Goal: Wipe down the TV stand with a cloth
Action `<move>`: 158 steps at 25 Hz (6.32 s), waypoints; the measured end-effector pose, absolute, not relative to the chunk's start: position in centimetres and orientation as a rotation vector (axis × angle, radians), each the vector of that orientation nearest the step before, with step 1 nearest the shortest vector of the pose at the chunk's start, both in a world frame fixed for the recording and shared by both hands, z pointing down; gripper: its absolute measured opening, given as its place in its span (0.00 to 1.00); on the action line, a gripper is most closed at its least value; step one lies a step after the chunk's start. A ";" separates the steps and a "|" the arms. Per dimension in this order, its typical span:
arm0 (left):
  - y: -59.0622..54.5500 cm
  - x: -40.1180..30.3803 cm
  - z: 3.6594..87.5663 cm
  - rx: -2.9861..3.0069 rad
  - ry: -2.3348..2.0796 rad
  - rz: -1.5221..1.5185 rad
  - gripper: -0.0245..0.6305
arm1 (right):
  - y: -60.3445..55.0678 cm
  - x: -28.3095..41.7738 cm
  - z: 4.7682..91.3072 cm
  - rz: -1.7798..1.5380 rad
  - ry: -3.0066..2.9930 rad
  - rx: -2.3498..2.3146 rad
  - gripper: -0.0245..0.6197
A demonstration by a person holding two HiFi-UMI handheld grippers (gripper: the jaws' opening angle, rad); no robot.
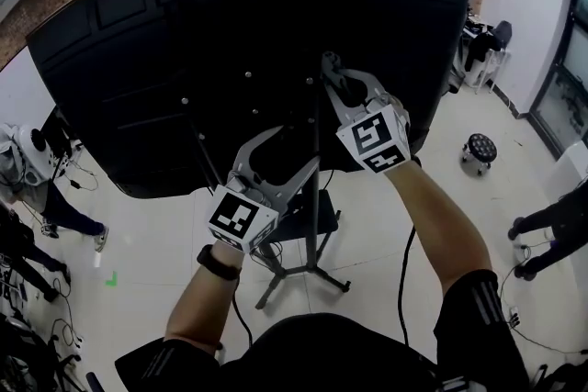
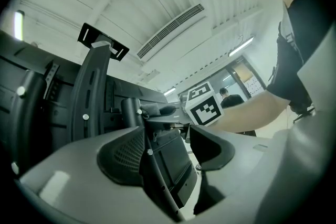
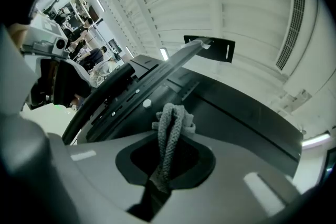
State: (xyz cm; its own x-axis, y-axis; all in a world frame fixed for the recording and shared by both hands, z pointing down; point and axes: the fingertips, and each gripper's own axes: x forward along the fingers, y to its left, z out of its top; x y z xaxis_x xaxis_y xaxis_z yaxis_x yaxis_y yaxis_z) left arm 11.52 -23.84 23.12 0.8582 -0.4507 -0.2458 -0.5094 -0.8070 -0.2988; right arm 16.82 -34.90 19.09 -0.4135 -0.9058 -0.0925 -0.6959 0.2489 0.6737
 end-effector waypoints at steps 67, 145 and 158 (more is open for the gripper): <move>-25.6 21.4 28.6 -2.745 0.723 0.111 0.48 | -36.5 29.8 25.7 -0.854 -2.173 1.587 0.08; -29.7 -27.5 25.9 -2.559 1.103 0.251 0.48 | -39.3 -26.8 19.0 -1.370 -1.710 1.081 0.08; -30.2 -22.7 25.0 -2.614 0.951 0.291 0.48 | -39.0 -20.2 19.6 -1.293 -1.423 1.119 0.07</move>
State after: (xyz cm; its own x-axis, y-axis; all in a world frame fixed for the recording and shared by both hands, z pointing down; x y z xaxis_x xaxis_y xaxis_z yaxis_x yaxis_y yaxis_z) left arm -22.68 -30.25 24.98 0.7546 -0.5815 -0.3040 -0.6520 -0.7167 -0.2474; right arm -20.24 -39.03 19.57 -0.2014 -0.9788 0.0377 -0.0557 0.0499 0.9972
